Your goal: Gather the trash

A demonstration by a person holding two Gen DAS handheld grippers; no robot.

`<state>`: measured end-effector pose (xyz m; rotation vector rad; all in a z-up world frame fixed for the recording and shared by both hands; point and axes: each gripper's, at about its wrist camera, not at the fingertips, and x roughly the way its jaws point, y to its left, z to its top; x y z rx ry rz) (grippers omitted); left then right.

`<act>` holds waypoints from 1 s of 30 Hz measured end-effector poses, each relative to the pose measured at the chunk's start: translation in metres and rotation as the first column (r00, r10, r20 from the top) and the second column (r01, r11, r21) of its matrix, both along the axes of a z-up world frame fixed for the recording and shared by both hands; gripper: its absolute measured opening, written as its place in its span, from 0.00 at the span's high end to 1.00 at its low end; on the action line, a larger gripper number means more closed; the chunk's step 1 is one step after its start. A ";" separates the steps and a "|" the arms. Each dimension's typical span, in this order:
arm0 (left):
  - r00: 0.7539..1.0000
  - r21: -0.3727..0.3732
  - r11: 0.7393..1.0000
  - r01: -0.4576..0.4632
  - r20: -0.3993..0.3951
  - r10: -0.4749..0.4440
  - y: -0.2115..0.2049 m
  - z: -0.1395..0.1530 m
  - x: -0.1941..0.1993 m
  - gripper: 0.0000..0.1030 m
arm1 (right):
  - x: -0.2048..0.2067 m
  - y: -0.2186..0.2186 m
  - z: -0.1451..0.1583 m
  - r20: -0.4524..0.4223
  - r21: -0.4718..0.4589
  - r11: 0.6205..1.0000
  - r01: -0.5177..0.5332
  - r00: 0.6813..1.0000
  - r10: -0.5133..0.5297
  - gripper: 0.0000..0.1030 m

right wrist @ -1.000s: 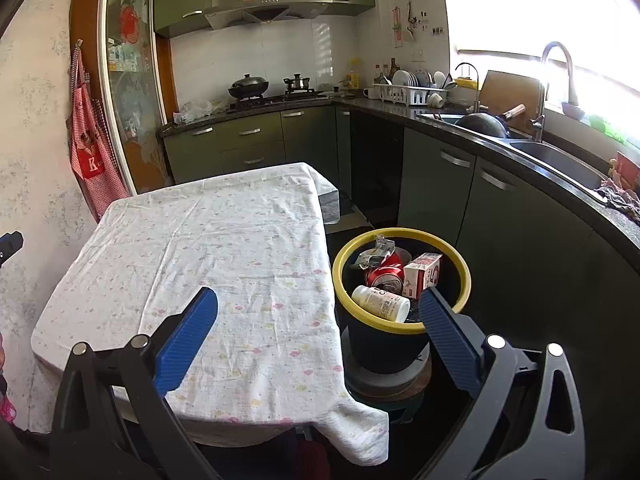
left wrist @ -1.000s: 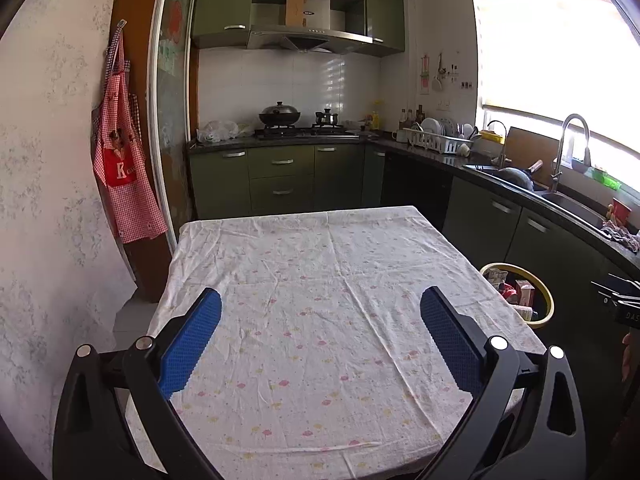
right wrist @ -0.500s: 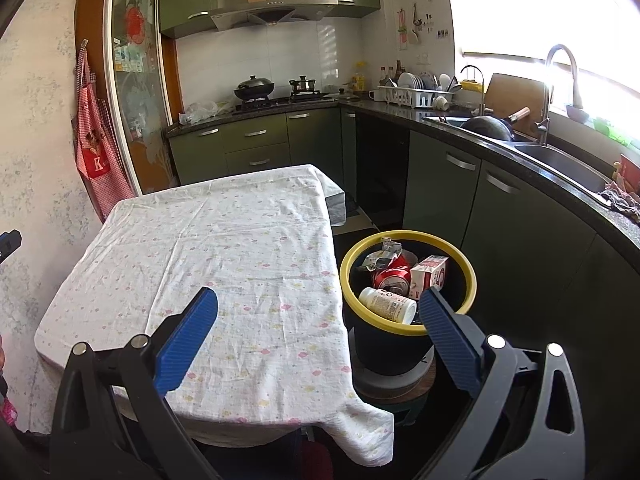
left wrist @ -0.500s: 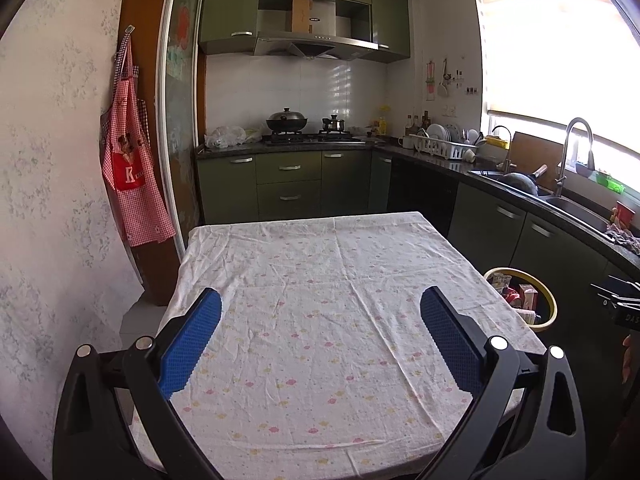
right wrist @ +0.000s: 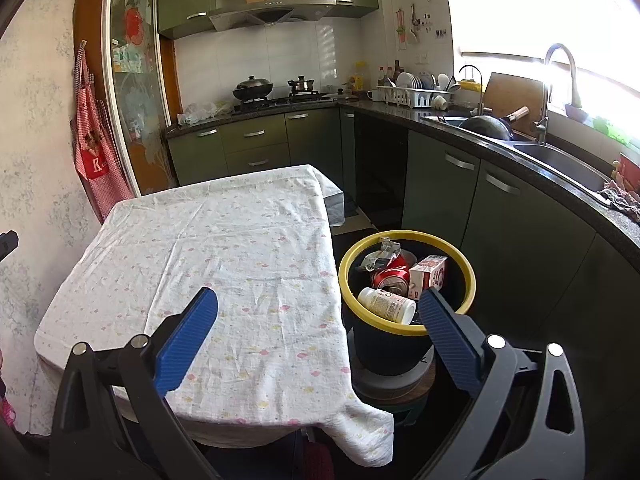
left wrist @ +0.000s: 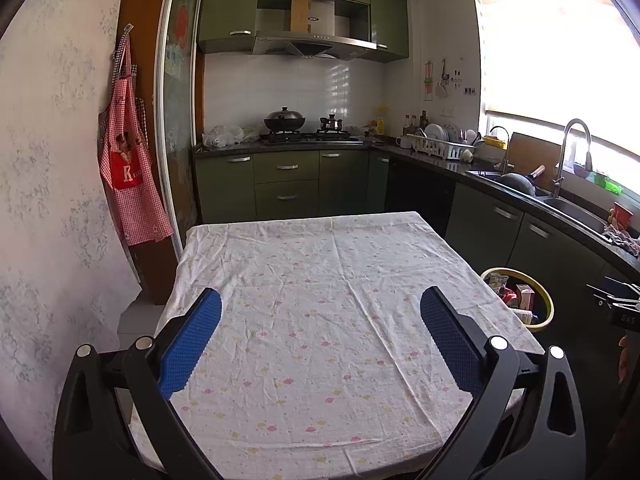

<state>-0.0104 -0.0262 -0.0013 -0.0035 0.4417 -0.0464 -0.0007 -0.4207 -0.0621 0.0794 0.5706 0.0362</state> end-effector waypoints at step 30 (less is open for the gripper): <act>0.999 -0.029 1.000 0.003 -0.039 -0.005 -0.001 -0.014 0.009 0.05 | 0.008 0.000 -0.010 -0.028 0.001 1.000 -0.002 1.000 0.002 0.07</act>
